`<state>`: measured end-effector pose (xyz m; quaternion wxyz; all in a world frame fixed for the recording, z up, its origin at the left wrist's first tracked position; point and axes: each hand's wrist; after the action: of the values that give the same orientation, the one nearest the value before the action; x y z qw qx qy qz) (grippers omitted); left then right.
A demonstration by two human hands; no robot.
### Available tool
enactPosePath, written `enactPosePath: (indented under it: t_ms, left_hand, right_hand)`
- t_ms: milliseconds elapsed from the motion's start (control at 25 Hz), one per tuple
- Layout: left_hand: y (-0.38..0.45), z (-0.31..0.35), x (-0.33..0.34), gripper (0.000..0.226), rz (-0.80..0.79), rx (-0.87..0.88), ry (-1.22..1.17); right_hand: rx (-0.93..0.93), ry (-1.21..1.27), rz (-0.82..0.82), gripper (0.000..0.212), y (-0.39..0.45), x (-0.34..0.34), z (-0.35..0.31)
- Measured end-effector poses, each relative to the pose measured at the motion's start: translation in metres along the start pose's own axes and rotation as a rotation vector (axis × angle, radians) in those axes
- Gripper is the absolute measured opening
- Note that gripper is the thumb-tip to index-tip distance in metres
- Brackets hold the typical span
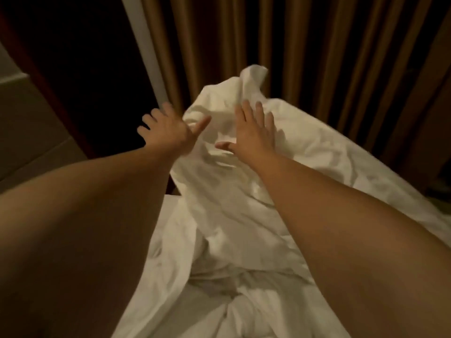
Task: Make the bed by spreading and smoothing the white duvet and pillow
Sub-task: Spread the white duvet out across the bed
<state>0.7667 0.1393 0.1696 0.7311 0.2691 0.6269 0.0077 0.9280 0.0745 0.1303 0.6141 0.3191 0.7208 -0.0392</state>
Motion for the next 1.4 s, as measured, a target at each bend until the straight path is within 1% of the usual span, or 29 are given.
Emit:
enactPosePath:
  t_ms: [40, 80, 160, 240, 320, 400, 520, 600, 720, 800, 920, 1000, 1040, 1120, 1240, 1320, 1400]
  left_hand:
    - [0.005, -0.026, -0.002, 0.12, -0.057, -0.062, -0.001]
    - [0.003, -0.05, 0.001, 0.12, -0.112, -0.074, -0.011]
    - [-0.018, -0.089, 0.013, 0.116, -0.18, -0.028, -0.032]
    - [-0.043, -0.113, 0.03, 0.113, -0.23, -0.005, -0.069]
    - [-0.076, -0.118, 0.052, 0.111, -0.274, 0.021, -0.074]
    - [-0.117, -0.103, 0.077, 0.11, -0.356, 0.08, -0.104]
    - [-0.19, -0.052, 0.117, 0.116, -0.524, 0.192, -0.155]
    - [-0.241, 0.006, 0.136, 0.121, -0.59, 0.286, -0.213]
    - [-0.316, 0.113, 0.15, 0.124, -0.662, 0.421, -0.276]
    - [-0.364, 0.19, 0.157, 0.121, -0.714, 0.474, -0.304]
    - [-0.437, 0.296, 0.179, 0.115, -0.784, 0.527, -0.313]
    - [-0.487, 0.365, 0.195, 0.114, -0.869, 0.562, -0.3]
    - [-0.51, 0.394, 0.203, 0.114, -0.899, 0.564, -0.291]
    - [-0.551, 0.44, 0.218, 0.115, -0.944, 0.537, -0.285]
    - [-0.596, 0.483, 0.234, 0.115, -1.035, 0.461, -0.331]
    - [-0.625, 0.503, 0.24, 0.116, -1.091, 0.435, -0.341]
    - [-0.643, 0.518, 0.245, 0.115, -1.104, 0.434, -0.357]
  right_hand:
    - [-0.036, -0.033, -0.015, 0.111, 0.004, 0.01, -0.026]
    - [-0.08, -0.043, -0.045, 0.116, 0.0, 0.023, -0.041]
    - [-0.111, -0.03, -0.143, 0.121, -0.021, 0.05, -0.047]
    - [-0.091, -0.019, -0.244, 0.124, -0.045, 0.074, -0.041]
    - [-0.059, -0.003, -0.331, 0.124, -0.075, 0.09, -0.029]
    - [-0.005, -0.008, -0.407, 0.125, -0.115, 0.101, 0.003]
    - [0.058, -0.101, -0.536, 0.127, -0.19, 0.106, 0.097]
    - [0.124, -0.177, -0.581, 0.128, -0.243, 0.09, 0.183]
    - [0.224, -0.269, -0.628, 0.13, -0.314, 0.051, 0.311]
    - [0.239, -0.295, -0.651, 0.131, -0.351, 0.029, 0.389]
    - [0.224, -0.31, -0.683, 0.131, -0.405, 0.019, 0.493]
    - [0.223, -0.343, -0.745, 0.129, -0.445, 0.02, 0.557]
    - [0.238, -0.362, -0.747, 0.127, -0.463, 0.023, 0.586]
    - [0.297, -0.394, -0.742, 0.123, -0.49, 0.031, 0.631]
    - [0.37, -0.356, -0.736, 0.119, -0.514, 0.045, 0.664]
    - [0.335, -0.363, -0.713, 0.11, -0.52, 0.053, 0.68]
    - [0.296, -0.382, -0.634, 0.104, -0.511, 0.056, 0.701]
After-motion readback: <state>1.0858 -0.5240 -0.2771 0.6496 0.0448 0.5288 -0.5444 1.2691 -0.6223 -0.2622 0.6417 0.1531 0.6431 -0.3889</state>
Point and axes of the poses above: each hand's wrist, its own y-axis towards the middle knuckle, its own x-axis out of the palm, z = x × y, and after that the axes turned 14 degrees about x, right-handed
